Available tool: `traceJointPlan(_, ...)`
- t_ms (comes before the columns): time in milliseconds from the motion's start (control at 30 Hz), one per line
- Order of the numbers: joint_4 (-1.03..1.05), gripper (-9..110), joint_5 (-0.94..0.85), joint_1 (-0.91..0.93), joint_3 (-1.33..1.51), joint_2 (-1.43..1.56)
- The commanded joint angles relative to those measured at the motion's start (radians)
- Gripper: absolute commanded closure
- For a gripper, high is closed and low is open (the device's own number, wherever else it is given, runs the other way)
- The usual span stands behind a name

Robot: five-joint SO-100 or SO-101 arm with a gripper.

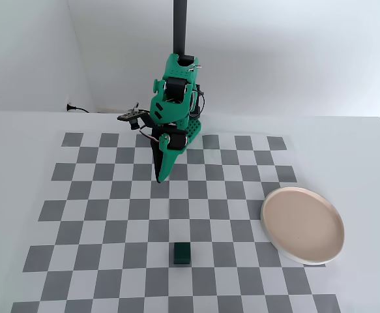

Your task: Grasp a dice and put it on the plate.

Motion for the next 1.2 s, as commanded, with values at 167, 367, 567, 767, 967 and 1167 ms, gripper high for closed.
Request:
traceJointPlan(167, -0.106, 101, -0.37, -0.023, 0.002, 0.005)
traceJointPlan(367, -0.175, 90, -0.555, -0.043, 0.028, 0.006)
traceJointPlan(567, -0.199, 84, -0.652, -0.074, 0.017, 0.008)
traceJointPlan(767, -0.244, 85, -0.666, -0.101, -0.083, -0.135)
traceJointPlan(967, -0.308, 86, -0.638, -0.104, -0.416, -0.623)
traceJointPlan(1167, -0.345, 82, -0.721, -0.118, -0.442, -0.759)
